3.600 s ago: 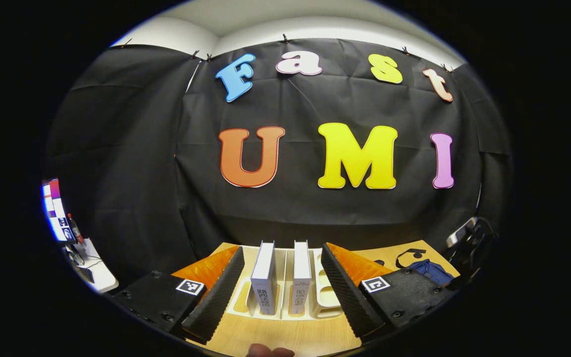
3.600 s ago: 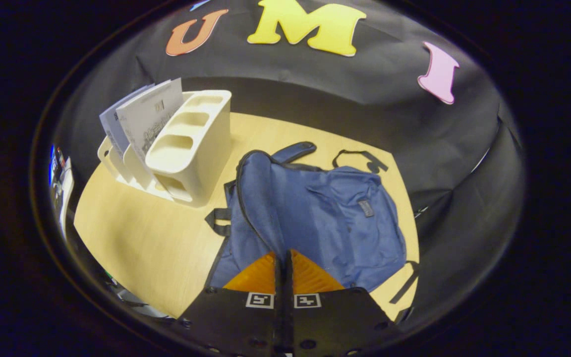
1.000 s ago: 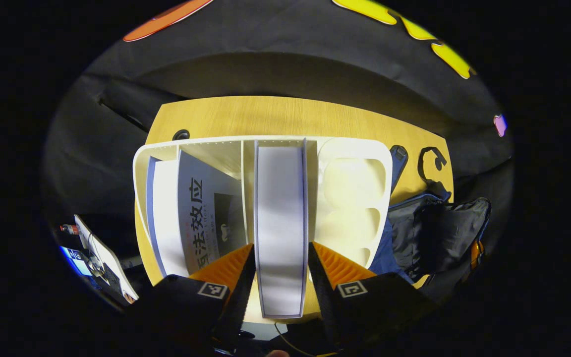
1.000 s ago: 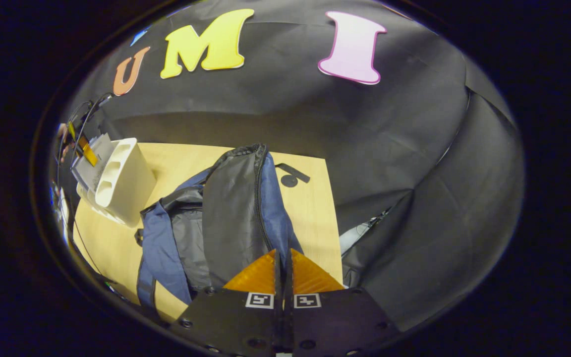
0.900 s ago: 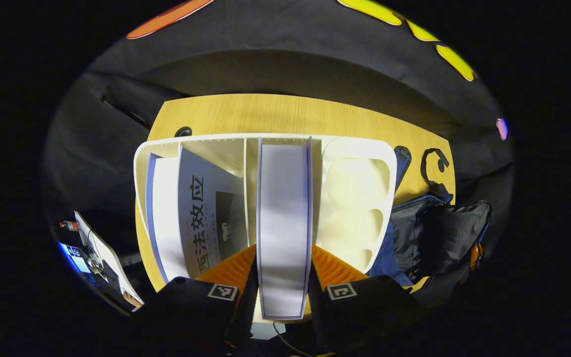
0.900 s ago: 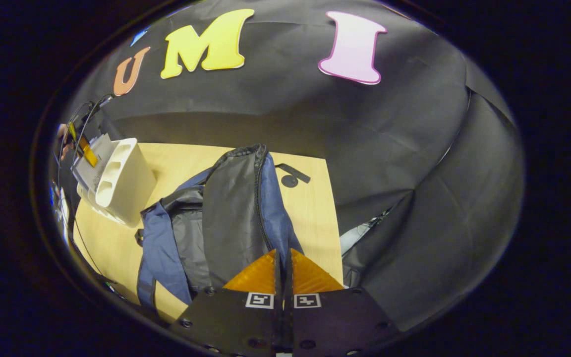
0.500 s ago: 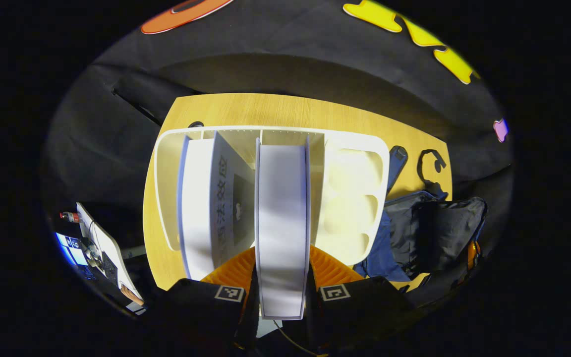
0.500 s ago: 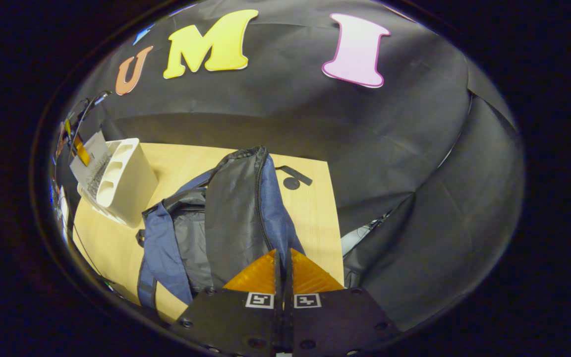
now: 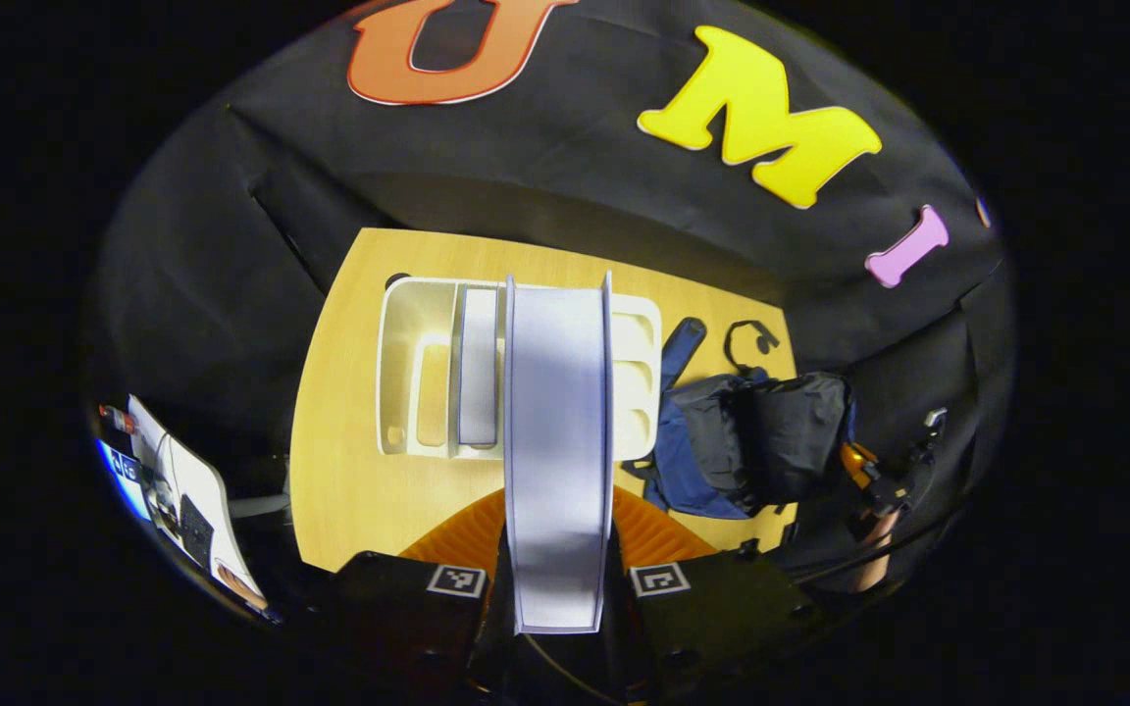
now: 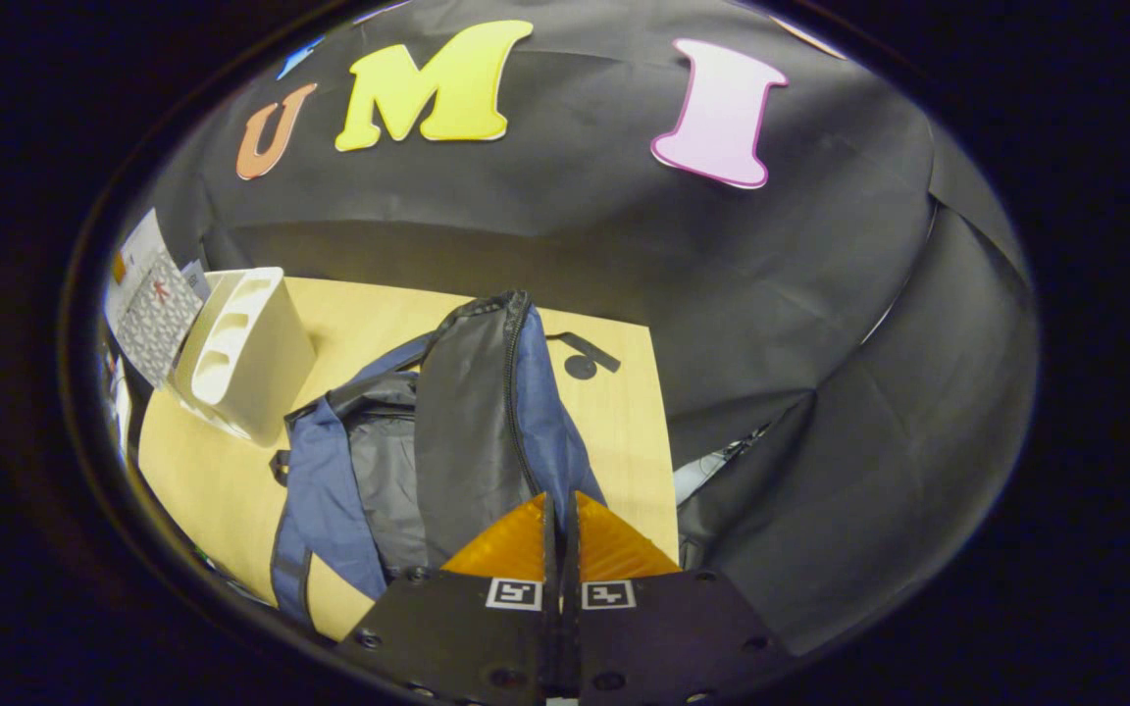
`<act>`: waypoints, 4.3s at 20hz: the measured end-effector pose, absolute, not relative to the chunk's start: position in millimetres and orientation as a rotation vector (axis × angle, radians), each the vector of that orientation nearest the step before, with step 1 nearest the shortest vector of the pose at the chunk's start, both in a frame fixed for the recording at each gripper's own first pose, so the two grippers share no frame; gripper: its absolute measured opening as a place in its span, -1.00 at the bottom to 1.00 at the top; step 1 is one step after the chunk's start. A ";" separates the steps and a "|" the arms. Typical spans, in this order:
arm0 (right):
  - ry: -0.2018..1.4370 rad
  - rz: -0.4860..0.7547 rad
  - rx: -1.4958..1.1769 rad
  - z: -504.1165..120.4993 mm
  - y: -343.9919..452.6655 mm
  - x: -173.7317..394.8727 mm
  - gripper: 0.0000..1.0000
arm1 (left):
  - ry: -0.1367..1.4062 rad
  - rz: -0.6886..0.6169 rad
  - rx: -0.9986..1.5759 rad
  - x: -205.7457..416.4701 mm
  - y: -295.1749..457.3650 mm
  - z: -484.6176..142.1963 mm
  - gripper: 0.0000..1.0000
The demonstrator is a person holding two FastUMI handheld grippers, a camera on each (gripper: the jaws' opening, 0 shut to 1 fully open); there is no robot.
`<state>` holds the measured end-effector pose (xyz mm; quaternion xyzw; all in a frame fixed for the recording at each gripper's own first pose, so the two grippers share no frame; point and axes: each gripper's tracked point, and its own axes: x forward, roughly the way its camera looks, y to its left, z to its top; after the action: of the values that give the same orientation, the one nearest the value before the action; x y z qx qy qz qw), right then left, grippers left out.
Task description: Open the schoolbag, grab two books from the bookshelf and put them into the schoolbag.
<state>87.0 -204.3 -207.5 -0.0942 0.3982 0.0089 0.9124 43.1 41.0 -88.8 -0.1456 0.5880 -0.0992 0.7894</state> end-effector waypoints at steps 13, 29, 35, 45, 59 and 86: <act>0.777 -0.006 -0.169 -188.7 -197.7 75.6 -1.00 | 1.150 -0.547 -0.773 44.7 -177.4 -120.1 -0.24; 0.750 -0.012 -0.149 -183.3 -205.7 84.0 -1.00 | 1.289 -0.601 -0.895 10.6 -351.1 -292.0 -0.23; 0.734 -0.019 -0.171 -177.7 -204.8 88.5 -1.00 | 1.266 -0.642 -0.975 17.5 -387.7 -317.9 -0.24; 0.737 -0.007 -0.191 -177.0 -196.1 94.5 -1.00 | 1.292 -0.611 -0.962 26.1 -413.3 -359.3 -0.14; 0.747 0.005 -0.182 -181.3 -187.2 90.9 -1.00 | 1.398 -0.445 -0.275 19.2 -324.8 -331.6 0.64; 0.726 0.021 -0.231 -181.1 -143.4 71.1 -1.00 | 1.049 -0.046 -0.124 68.1 44.4 -113.7 0.64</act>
<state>71.1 -143.4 -181.1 -0.1126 0.3544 0.0102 0.9282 68.1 44.4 -113.7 -0.0592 0.5006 -0.0221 0.8634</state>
